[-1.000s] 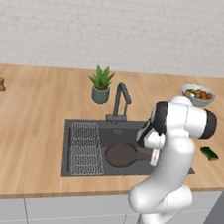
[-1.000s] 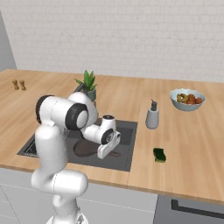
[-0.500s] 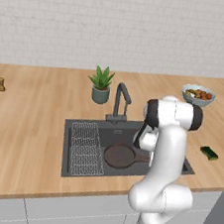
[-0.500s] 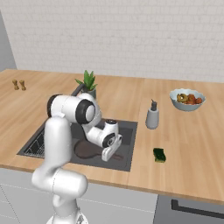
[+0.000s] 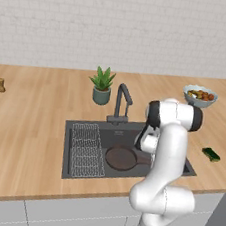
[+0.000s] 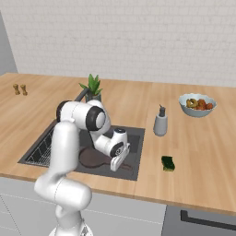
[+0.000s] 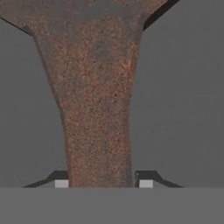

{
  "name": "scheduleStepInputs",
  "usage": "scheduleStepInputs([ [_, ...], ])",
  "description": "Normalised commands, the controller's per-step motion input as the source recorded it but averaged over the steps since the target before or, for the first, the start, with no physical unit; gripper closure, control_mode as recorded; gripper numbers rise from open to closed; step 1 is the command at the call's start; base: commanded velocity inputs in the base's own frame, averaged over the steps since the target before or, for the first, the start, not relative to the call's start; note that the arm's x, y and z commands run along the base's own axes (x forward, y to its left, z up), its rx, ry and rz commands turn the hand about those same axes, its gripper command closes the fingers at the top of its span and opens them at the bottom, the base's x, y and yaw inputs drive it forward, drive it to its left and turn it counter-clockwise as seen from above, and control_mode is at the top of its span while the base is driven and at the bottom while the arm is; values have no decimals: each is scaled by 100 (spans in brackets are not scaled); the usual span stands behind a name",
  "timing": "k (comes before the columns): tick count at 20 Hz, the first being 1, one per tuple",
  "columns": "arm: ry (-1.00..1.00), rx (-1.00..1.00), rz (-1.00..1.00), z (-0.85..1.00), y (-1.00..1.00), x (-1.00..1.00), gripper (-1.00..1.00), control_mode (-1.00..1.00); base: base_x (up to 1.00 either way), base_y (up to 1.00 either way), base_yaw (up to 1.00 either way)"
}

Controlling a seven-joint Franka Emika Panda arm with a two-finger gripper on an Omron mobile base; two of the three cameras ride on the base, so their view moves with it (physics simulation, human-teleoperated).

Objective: Pick the pan and sponge and place them into the sink. Then turn on the water.

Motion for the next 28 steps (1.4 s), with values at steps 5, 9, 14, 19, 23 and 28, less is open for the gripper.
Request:
scheduleStepInputs([
  [5,-5,0,0,39,0,-4,-100,-100,0,0,0],
  [9,-6,0,0,65,0,-16,-100,-100,0,0,0],
  [14,-3,0,-9,94,0,-39,-100,-100,0,0,0],
  [19,-7,0,-25,100,0,-58,-100,-100,0,0,0],
  [23,-2,0,-31,100,-9,-49,-100,-100,0,0,0],
  [28,0,0,-43,93,-39,-46,-100,-100,0,0,0],
])
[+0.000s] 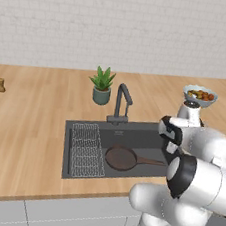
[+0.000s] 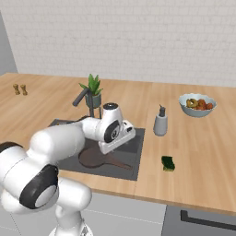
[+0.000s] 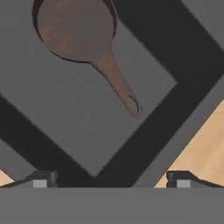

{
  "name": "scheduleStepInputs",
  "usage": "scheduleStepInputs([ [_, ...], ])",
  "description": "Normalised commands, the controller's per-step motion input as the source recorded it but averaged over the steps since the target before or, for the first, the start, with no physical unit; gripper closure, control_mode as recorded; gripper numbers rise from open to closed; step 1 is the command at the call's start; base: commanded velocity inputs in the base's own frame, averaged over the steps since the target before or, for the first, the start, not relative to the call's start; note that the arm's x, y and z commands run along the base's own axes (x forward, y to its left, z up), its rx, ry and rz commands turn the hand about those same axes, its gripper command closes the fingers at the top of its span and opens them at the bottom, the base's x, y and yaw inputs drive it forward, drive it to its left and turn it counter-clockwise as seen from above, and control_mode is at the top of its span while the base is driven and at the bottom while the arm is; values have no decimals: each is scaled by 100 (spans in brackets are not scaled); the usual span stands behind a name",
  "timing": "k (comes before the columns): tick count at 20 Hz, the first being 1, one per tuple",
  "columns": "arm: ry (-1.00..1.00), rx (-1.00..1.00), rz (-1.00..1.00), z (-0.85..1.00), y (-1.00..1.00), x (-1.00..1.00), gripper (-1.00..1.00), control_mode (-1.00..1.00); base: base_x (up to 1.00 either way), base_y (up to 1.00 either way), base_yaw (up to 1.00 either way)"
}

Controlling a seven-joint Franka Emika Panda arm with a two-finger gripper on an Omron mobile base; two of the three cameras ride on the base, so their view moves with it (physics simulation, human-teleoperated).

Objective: Pick the pan and sponge and place them into the sink. Then turn on the water.

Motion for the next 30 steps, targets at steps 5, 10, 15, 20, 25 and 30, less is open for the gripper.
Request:
scheduleStepInputs([
  [5,10,3,-42,76,-63,-23,-100,-100,0,0,0],
  [10,3,14,-22,25,-78,-35,-100,-100,0,0,0],
  [15,4,19,-16,0,-61,-2,-100,-100,0,0,0],
  [20,2,20,-4,-2,-54,1,-100,-100,0,0,0],
  [25,0,0,-2,-4,-39,4,-100,-100,0,0,0],
  [30,1,0,-7,-16,-13,15,-100,-100,0,0,0],
])
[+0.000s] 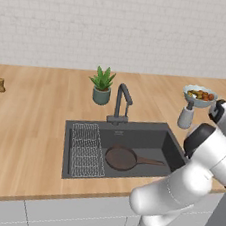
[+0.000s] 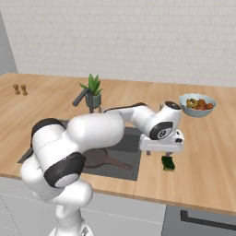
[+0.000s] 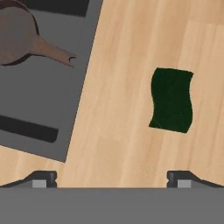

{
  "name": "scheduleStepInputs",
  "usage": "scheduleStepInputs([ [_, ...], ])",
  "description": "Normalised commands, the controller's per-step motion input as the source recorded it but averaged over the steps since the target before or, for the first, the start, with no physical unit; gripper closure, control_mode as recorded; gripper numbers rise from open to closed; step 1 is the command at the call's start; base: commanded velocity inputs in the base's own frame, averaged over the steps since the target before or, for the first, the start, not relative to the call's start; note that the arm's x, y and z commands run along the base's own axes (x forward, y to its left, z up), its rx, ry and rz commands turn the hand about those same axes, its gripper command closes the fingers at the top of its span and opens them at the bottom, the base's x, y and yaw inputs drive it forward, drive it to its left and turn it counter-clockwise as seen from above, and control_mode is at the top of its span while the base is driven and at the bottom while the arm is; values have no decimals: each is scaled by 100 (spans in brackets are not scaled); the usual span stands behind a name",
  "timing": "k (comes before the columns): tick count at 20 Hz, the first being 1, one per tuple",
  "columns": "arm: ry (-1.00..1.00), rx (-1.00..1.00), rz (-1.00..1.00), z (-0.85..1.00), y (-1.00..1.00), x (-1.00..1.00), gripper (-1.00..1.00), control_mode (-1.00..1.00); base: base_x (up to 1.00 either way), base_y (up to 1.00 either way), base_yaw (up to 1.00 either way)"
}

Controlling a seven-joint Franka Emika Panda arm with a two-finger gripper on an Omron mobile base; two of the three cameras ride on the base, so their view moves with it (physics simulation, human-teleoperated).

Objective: Pick the pan and sponge and place them into the sink. Then turn on the water.

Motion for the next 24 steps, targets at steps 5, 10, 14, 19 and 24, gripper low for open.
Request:
scheduleStepInputs([
  [5,0,0,-8,-23,-2,16,-100,-100,0,0,0],
  [10,0,0,-6,-16,-11,17,-100,-100,0,0,0],
  [14,0,0,-1,-23,-22,12,-100,-100,0,0,0],
  [19,0,0,0,-23,-20,17,-100,-100,0,0,0],
  [24,0,0,0,-13,-15,19,-100,-100,0,0,0],
])
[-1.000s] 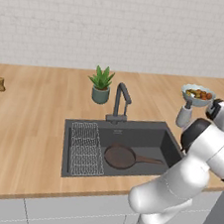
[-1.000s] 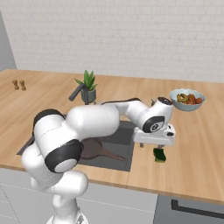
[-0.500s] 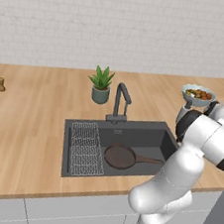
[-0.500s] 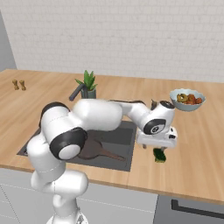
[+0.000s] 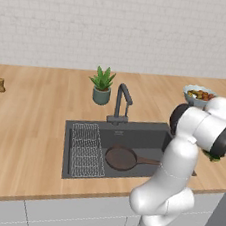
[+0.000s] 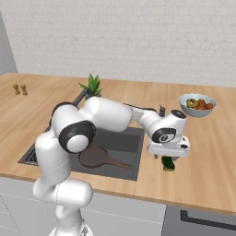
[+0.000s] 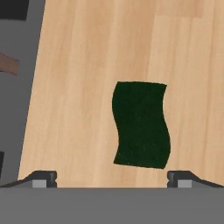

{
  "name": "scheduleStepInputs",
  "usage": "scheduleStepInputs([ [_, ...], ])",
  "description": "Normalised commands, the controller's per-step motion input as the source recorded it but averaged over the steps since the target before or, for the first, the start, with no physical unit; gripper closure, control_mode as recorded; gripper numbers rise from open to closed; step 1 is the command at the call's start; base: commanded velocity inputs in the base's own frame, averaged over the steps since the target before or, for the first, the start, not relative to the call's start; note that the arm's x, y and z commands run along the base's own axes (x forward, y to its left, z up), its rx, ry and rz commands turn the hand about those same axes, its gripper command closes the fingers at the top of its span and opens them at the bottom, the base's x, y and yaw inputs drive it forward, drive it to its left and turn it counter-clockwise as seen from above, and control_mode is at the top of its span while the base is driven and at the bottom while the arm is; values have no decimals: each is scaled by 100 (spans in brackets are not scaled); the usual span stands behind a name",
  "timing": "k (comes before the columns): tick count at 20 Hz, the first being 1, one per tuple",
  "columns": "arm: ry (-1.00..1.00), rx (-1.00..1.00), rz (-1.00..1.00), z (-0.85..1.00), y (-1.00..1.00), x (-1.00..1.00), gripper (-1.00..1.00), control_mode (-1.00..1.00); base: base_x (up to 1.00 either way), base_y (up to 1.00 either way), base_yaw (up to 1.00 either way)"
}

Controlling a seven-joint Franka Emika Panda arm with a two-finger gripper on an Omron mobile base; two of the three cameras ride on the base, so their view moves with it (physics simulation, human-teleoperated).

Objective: Pick the pan and sponge and place them into the sink. Then turn on the water.

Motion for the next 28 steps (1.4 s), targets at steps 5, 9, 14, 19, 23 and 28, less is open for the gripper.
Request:
scheduleStepInputs([
  [5,0,0,2,-12,-2,25,-100,-100,0,0,0],
  [9,0,0,9,-9,0,13,-100,-100,0,0,0],
  [14,0,0,15,-16,0,2,-100,-100,0,0,0],
  [19,0,-3,14,-19,-1,0,-100,-100,0,0,0],
  [23,0,-1,2,-20,0,0,-100,-100,0,0,0],
  [28,0,-1,0,-25,0,1,-100,-100,0,0,0],
])
